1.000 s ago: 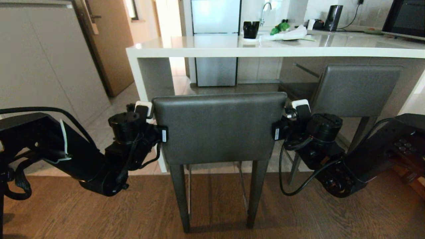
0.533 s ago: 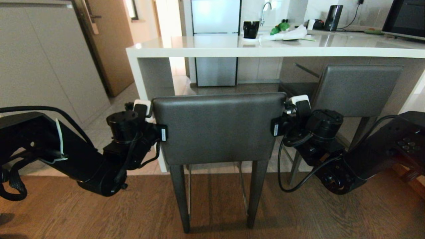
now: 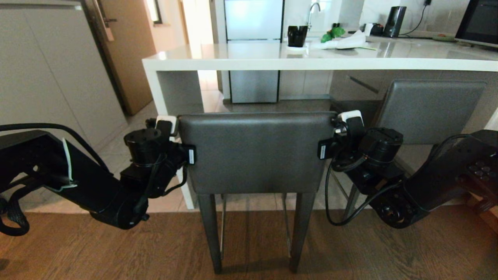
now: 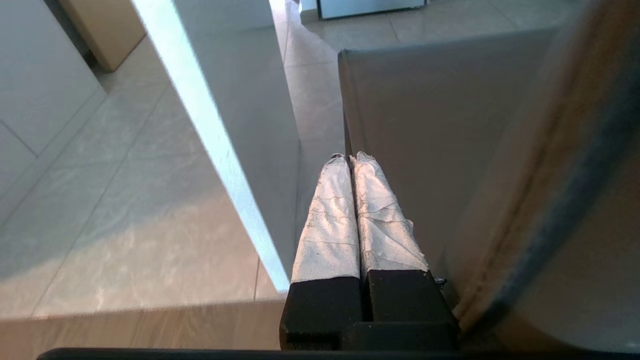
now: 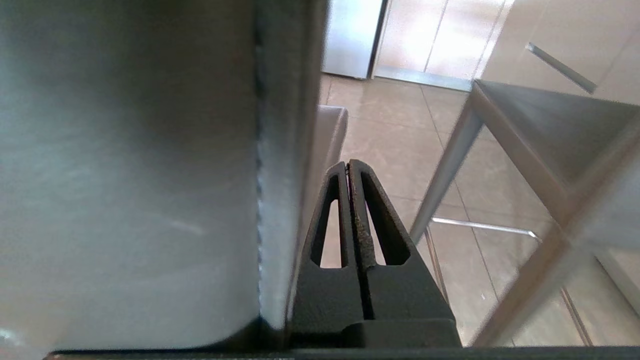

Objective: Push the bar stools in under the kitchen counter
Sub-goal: Push the gray chair back under the dining table

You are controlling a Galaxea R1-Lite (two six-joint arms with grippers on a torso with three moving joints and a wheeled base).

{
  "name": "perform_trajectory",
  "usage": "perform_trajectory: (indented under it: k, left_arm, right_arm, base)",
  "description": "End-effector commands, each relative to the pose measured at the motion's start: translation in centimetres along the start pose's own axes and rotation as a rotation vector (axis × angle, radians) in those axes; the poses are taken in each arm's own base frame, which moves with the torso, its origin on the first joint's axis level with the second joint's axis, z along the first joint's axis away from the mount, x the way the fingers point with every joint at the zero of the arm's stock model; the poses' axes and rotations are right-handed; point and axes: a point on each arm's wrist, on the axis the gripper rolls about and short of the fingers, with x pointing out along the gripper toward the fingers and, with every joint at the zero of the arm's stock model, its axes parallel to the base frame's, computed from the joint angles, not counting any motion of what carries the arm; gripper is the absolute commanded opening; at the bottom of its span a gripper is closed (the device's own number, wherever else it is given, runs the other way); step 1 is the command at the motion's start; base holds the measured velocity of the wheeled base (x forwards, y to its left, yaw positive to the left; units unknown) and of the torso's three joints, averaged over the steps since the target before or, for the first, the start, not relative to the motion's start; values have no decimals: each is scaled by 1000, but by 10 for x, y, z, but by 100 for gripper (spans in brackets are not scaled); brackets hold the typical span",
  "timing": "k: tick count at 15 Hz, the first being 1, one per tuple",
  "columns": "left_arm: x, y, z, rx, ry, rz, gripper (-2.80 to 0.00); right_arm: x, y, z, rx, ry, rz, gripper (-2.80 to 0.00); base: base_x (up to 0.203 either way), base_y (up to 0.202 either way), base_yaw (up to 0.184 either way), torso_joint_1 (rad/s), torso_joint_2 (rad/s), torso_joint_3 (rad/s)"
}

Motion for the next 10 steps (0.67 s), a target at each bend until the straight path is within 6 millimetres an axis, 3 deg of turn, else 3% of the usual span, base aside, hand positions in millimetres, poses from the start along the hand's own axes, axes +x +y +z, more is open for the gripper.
perform_trajectory:
  k: [1, 10]
  left_arm:
    - [-1, 0, 1, -1, -6, 1, -280]
    - [0, 1, 1, -1, -6, 3, -280]
  right_arm:
    - [0, 0, 2, 1, -10, -3, -280]
    - [0, 0, 1, 0, -7, -4, -280]
  base:
    - [186, 0, -3, 2, 1, 2]
    - [190, 0, 1, 2, 3, 4]
